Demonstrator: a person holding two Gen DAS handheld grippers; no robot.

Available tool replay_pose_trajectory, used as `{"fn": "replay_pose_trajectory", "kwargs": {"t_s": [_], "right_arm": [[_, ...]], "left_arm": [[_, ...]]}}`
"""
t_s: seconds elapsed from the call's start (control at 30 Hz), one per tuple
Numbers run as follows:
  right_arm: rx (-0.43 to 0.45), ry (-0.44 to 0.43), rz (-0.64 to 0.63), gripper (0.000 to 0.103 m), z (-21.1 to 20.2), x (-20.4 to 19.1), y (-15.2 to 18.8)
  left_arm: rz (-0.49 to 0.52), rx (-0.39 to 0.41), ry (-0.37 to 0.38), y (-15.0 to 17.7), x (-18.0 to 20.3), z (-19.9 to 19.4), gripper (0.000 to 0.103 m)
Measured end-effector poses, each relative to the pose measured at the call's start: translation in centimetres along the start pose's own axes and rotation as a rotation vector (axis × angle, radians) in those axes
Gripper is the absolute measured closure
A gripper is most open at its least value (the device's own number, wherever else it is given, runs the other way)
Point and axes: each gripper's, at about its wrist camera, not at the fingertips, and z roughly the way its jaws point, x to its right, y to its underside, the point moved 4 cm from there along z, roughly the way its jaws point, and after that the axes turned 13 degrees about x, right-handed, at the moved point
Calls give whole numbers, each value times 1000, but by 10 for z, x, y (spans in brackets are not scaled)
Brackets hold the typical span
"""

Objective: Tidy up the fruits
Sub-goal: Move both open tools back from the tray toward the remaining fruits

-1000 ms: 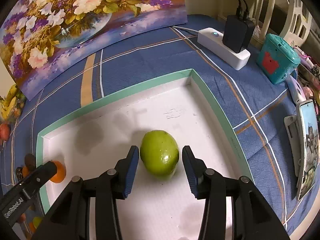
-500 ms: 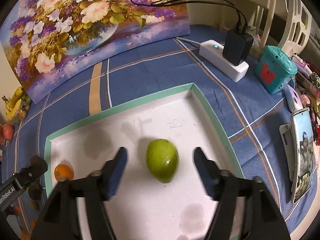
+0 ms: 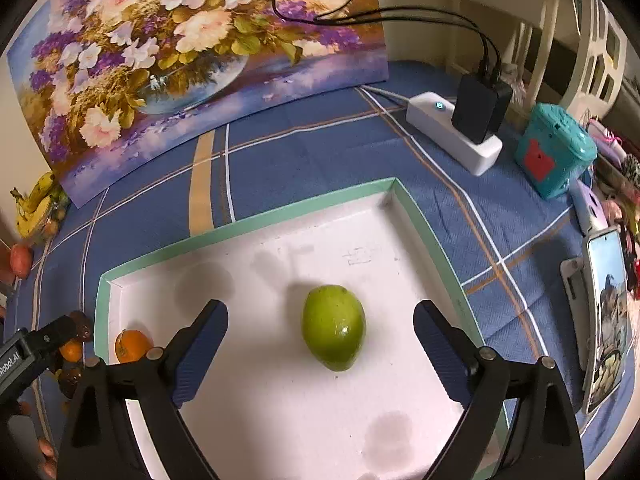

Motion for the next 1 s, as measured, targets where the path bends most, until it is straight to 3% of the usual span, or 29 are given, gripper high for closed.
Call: {"fn": "replay_pose_trajectory", "kwargs": {"t_s": [0.57, 1.0], "right_arm": [[94, -41, -123, 9, -27, -27, -6], [105, -116, -113, 8, -40, -52, -5]], "left_arm": [[-23, 46, -19, -4, -24, -24, 0], [-76, 119, -39, -17, -81, -45, 0]]}}
